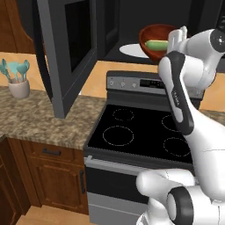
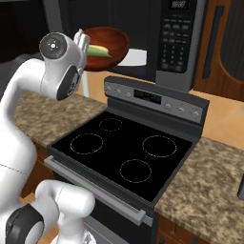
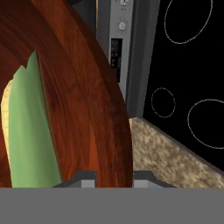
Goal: Pick the corn from the sink and place it in the bowl. Then pick the bowl and place it in the microwave. Then close the microwave door and press the start button.
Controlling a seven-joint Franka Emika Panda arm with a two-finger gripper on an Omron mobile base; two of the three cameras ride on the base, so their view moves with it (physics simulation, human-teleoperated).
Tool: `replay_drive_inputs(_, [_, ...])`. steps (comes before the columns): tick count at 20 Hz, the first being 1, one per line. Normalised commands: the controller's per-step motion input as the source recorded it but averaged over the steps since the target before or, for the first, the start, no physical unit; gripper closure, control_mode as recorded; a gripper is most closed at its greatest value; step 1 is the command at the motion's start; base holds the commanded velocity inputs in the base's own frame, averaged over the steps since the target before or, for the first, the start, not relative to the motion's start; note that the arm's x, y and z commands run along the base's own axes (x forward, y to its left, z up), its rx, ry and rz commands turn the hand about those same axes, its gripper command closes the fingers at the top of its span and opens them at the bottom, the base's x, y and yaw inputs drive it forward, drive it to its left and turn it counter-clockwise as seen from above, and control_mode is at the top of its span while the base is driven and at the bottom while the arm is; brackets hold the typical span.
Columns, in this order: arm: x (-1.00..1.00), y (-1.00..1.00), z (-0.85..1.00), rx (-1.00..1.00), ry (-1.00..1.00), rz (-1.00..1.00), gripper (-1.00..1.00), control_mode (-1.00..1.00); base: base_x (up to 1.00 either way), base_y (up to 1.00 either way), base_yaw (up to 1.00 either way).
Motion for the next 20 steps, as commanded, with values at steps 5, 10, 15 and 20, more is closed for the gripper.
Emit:
replay_drive_inputs(5, [0.77,-0.33,0.00,0.00,0.05,-0.01,1.00,-1.00,0.00,0.00,0.00])
replay_drive_inputs(10, [0.76,-0.03,0.00,0.00,0.00,-0.02,1.00,-1.00,0.00,0.00,0.00])
replay_drive_inputs(15, [0.56,-0.04,-0.17,-0.01,0.00,0.00,1.00,-1.00,0.00,0.00,0.00])
replay_drive_inputs(20, [0.52,-0.19,-0.16,0.00,0.01,0.00,1.00,-1.00,0.00,0.00,0.00])
